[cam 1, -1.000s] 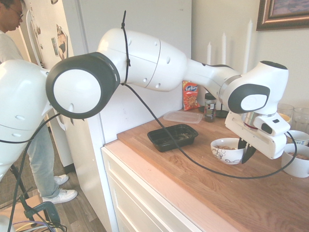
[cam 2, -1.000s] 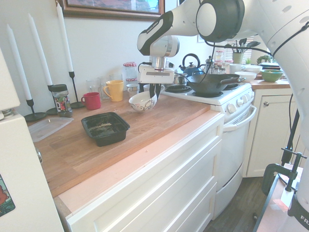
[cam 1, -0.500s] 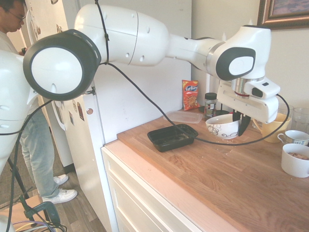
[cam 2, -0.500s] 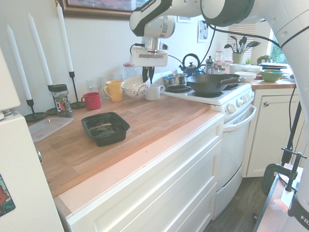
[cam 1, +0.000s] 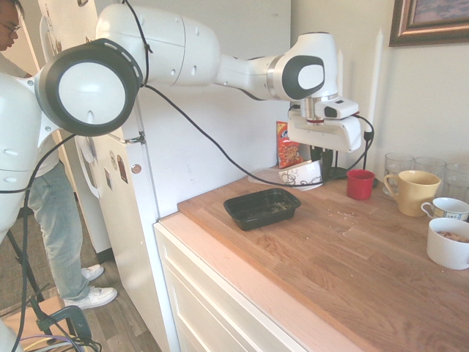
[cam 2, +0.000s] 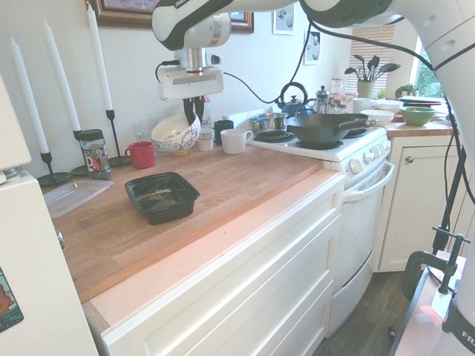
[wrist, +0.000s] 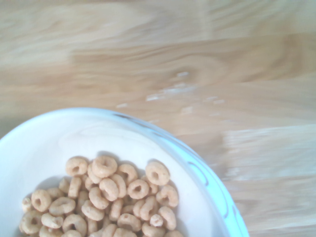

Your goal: Pour the cereal into the box

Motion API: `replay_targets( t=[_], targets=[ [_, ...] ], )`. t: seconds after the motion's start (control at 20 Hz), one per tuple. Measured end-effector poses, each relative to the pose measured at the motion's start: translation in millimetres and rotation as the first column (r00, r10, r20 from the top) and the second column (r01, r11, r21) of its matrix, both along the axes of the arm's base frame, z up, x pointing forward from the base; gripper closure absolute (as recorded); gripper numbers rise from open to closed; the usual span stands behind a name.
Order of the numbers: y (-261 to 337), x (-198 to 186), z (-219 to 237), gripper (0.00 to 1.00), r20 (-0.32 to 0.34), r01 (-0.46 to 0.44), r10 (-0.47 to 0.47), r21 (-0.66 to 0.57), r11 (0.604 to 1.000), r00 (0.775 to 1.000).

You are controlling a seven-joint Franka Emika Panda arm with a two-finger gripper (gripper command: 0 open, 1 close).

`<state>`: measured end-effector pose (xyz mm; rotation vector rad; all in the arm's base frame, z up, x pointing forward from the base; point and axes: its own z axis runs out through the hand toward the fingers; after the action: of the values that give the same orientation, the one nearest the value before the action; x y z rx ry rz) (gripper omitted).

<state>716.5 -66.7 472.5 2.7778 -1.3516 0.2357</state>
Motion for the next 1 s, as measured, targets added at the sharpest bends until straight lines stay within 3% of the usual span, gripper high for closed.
replay_targets(
  t=[0.4,0.7,1.0],
  targets=[
    [69,-1,-18,1.0,-0.005,0.003,-0.004,-0.171,0.985,1.0],
    [104,-21,-16,1.0,0.034,0.003,0.01,-0.365,0.931,0.999],
    [128,-48,-23,1.0,0.029,-0.031,0.05,-0.469,0.883,0.998]
  ],
)
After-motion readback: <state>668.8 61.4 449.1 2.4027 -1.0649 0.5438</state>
